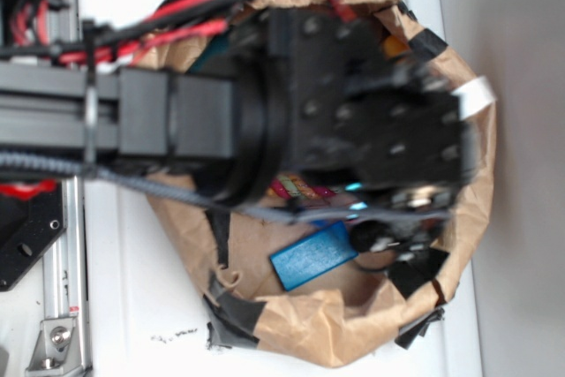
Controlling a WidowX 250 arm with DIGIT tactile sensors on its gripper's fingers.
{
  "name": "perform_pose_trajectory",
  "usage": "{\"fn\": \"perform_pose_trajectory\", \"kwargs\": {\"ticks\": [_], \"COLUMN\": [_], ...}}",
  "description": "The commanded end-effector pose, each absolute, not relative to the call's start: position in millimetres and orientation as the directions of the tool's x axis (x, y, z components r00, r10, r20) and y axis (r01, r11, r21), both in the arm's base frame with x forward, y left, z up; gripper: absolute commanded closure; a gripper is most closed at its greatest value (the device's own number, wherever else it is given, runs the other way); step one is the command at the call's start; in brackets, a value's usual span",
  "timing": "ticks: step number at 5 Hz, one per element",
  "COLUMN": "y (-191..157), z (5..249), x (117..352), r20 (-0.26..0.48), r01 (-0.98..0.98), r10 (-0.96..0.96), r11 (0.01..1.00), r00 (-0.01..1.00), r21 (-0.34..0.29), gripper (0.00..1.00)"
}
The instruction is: Grab the blue block.
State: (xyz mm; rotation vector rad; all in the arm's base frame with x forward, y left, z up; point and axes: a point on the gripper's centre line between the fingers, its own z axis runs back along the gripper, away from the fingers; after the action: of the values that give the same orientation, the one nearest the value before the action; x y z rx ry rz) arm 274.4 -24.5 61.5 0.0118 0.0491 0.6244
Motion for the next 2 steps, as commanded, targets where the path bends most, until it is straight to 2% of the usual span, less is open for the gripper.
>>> {"fn": "perform_pose_trajectory", "kwargs": {"ticks": [1,2], "y": [-65,-82], "z": [52,42], "x": [262,264], "r20": [-0.039,0.002], "r01": [-0.514,-0.466], "r10": [0.514,0.47], "r11": [0.848,0.876], "r00": [0.857,0.883], "r21": [-0.133,-0.129], "gripper": [0.0,0.0]}}
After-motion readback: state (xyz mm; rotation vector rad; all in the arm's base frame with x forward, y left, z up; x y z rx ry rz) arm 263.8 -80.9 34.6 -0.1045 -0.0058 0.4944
